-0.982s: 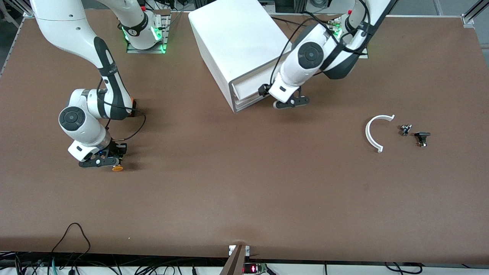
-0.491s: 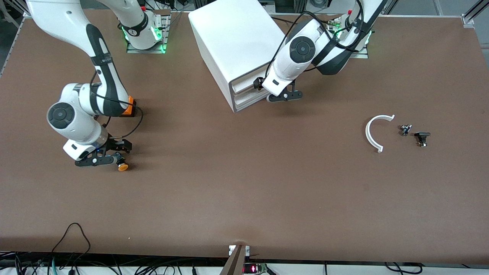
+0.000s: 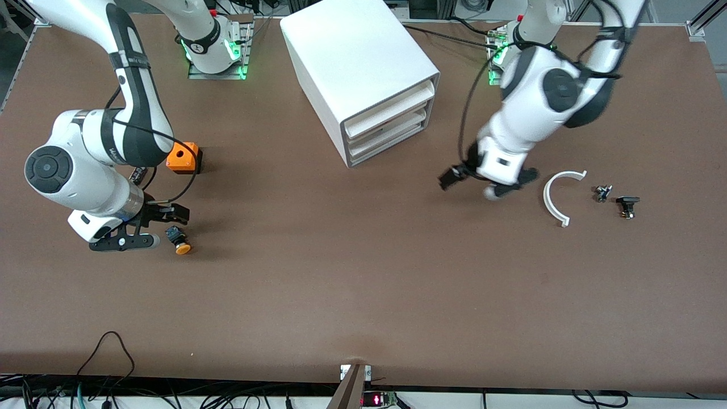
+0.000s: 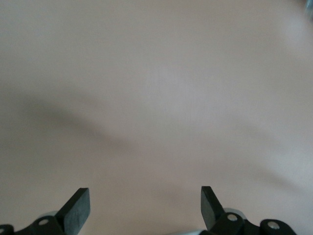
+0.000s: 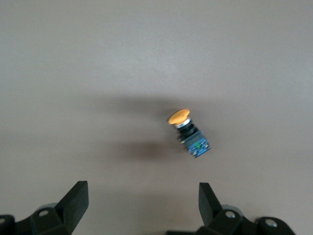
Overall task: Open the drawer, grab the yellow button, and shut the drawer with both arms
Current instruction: 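Open the right gripper to set the button down while the left gripper withdraws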
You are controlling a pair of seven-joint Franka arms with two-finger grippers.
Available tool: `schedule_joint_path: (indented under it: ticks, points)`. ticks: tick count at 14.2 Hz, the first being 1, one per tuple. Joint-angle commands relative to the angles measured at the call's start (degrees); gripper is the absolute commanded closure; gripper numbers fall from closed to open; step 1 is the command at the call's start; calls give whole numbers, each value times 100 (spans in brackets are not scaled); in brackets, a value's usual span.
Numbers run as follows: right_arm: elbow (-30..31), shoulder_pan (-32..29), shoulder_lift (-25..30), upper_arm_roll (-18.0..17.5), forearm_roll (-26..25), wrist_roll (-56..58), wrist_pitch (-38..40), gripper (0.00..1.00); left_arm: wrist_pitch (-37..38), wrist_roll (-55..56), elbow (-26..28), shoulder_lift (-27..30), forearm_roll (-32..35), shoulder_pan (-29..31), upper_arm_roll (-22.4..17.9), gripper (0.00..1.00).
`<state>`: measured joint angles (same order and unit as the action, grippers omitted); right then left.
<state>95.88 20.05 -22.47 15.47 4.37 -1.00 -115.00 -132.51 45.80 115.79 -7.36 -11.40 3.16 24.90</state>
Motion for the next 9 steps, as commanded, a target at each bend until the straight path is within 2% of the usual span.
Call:
schedule_joint_path:
  ticks: [1, 2, 3, 5, 6, 7, 9]
  points:
    - [-691, 16, 67, -35, 64, -445, 915, 0, 180, -822, 154, 751, -126, 385, -73, 0]
    - [-989, 7, 76, -35, 64, -445, 1231, 0, 582, -1340, 119, 980, -126, 553, -116, 0]
    - [-1279, -27, 102, -35, 55, -445, 1530, 0, 1099, -1911, 58, 1200, -109, 589, -343, 0]
    - [-1755, -72, 164, -70, 2, -532, 2206, 0, 2206, -2923, -476, 1307, 214, 589, -870, 0]
    - [-1948, -254, 243, -183, -24, -568, 2549, 0, 2612, -3197, -696, 1316, 504, 607, -951, 0]
    - [-2055, -744, 496, -671, -372, -551, 2814, 0, 3130, -3252, -872, 1482, 890, 624, -1021, 0]
    - [-1907, -1404, 664, -1184, -551, -524, 2773, 0, 3468, -3270, -997, 1518, 1279, 625, -1048, 0]
